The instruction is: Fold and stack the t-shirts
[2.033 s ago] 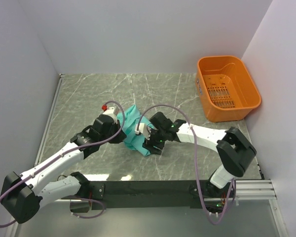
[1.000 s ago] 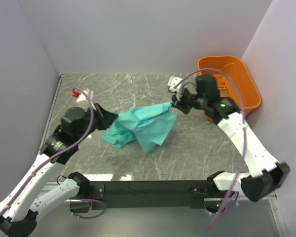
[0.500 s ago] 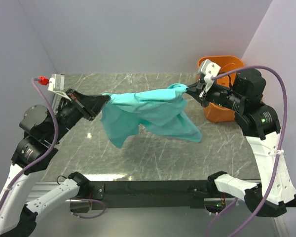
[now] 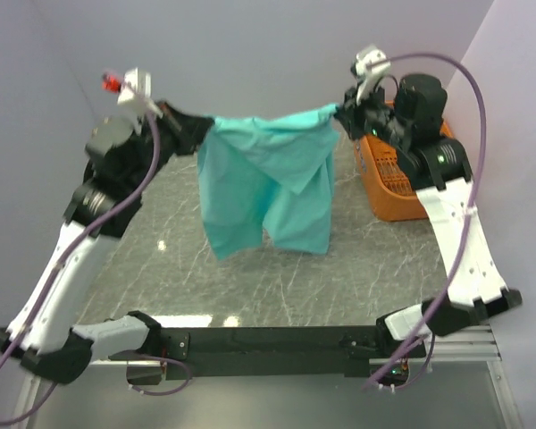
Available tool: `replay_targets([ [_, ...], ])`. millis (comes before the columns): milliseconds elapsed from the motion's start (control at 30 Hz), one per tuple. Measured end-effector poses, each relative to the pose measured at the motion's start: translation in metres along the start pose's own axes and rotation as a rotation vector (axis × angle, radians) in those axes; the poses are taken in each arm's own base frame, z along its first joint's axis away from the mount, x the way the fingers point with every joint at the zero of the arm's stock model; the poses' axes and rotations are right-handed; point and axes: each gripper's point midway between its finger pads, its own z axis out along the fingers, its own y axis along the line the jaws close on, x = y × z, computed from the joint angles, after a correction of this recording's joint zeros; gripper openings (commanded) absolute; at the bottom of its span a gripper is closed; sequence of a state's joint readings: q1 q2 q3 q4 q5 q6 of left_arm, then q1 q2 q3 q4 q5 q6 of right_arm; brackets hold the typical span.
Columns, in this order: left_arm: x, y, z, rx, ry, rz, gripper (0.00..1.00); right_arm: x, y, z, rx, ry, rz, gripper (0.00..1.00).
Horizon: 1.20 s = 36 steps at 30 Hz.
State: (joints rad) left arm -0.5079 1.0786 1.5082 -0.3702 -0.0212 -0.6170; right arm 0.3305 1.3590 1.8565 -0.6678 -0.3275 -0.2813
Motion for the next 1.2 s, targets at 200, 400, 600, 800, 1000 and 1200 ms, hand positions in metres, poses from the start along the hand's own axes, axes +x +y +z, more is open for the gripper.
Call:
replay_targets([
  [200, -0.057, -0.012, 0.058, 0.024, -0.087, 0.025, 0.01, -0.058, -0.037, 0.019, 0.121, -0.122, 0.039, 0.0],
  [400, -0.079, -0.018, 0.006, 0.041, -0.179, 0.087, 0.01, -0.067, 0.01, -0.047, -0.02, -0.222, -0.073, 0.0],
  [600, -0.002, 0.043, -0.059, -0.062, -0.122, 0.035, 0.01, 0.035, 0.116, -0.092, -0.401, -0.171, -0.191, 0.0],
  [800, 0.147, 0.157, -0.07, -0.359, 0.171, -0.113, 0.01, 0.192, 0.178, -0.061, -0.634, 0.174, -0.136, 0.46],
  [1000, 0.211, 0.201, -0.102, -0.529, 0.298, -0.231, 0.33, 0.216, 0.168, -0.053, -0.596, 0.264, -0.162, 0.68],
  [1200, 0.192, 0.195, -0.115, -0.541, 0.201, -0.272, 0.81, 0.207, 0.138, -0.05, -0.492, 0.23, -0.154, 0.69],
])
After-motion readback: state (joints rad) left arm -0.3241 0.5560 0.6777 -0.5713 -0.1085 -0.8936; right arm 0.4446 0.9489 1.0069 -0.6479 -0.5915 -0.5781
